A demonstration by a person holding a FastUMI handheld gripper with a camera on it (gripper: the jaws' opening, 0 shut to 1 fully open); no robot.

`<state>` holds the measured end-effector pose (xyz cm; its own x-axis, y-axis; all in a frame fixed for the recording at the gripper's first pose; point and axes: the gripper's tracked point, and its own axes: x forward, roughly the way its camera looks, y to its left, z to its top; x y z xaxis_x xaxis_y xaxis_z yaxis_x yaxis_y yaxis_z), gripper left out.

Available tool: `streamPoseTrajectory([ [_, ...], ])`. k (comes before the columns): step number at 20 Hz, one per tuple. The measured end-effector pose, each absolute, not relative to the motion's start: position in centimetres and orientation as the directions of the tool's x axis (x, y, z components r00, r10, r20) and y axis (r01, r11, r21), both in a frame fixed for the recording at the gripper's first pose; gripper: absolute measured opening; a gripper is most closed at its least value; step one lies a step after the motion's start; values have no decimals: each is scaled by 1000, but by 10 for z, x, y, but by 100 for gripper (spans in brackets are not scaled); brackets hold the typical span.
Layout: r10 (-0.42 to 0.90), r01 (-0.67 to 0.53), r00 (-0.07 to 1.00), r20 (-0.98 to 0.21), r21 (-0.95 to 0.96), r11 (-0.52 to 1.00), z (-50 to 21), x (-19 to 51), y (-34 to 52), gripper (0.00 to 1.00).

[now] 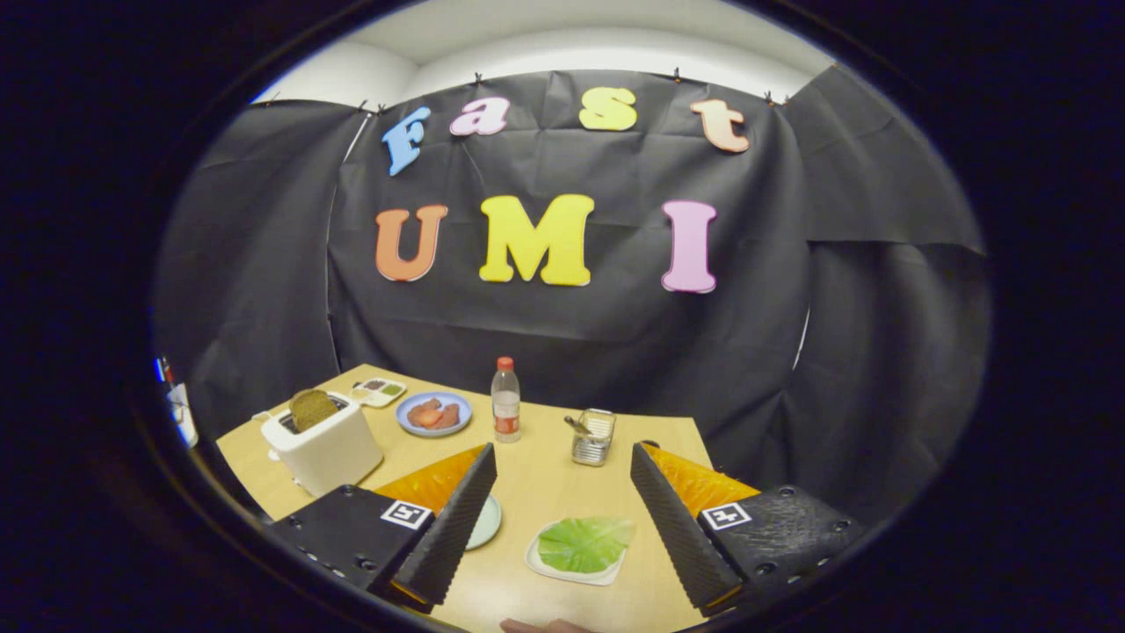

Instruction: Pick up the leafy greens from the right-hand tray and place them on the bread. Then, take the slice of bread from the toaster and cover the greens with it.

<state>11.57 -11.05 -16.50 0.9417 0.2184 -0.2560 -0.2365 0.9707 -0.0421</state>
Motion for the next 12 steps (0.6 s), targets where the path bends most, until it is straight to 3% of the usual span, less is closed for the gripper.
streamPoseTrajectory([
  [6,245,-276,871,-426,-10,961,-264,165,-143,95],
  [12,186,-189,798,-574,55,981,-342,209,-165,95],
])
